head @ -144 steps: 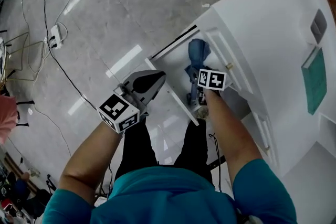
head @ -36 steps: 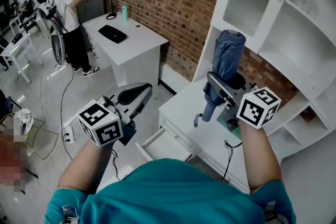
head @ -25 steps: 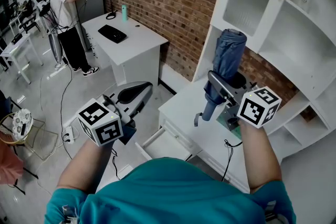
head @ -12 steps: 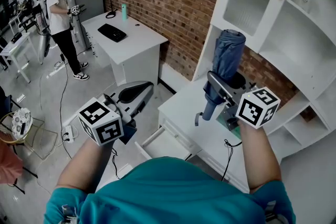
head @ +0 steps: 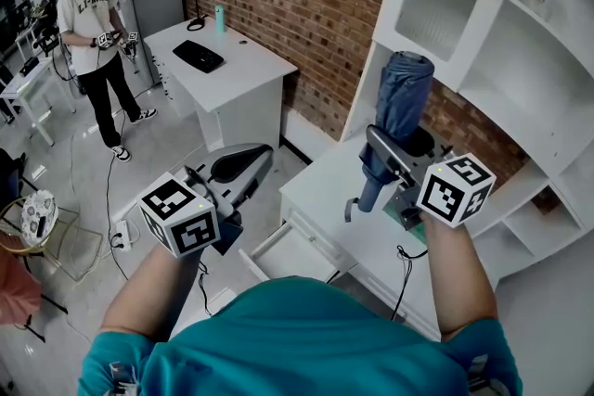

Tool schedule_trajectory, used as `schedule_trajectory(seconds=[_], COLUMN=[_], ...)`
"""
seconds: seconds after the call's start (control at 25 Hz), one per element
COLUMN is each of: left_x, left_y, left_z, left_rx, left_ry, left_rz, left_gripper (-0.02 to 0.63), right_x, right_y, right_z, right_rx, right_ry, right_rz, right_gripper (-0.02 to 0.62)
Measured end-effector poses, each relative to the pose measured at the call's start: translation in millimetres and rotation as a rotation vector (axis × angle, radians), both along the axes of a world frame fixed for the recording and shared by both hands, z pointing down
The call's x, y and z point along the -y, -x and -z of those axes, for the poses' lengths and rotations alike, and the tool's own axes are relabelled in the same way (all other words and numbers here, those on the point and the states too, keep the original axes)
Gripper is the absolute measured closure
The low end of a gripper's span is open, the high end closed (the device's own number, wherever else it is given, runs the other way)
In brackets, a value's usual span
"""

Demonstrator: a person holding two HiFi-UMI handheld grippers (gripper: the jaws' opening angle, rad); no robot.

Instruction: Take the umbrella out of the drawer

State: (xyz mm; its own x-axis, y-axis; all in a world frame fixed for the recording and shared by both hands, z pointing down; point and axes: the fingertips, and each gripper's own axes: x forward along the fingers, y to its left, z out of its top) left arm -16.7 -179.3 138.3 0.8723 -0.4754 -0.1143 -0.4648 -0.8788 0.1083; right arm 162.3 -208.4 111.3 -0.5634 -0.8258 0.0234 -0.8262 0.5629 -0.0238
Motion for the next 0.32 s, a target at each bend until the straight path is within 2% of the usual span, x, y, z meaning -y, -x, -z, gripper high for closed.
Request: schedule_trajectory(seconds=[0.32], left_x=[-1.9], left_y=[-0.5], left_z=[0.1], left_rx=[0.003], left_ry=[-0.003], left_rz=[-0.001], left_gripper=[0.592], right_x=[-1.5], right_y=[1.0], right_z=[2.5], right_rx=[0.000], right_ry=[-0.009], right_rz=[0.000], right_gripper=[0.328])
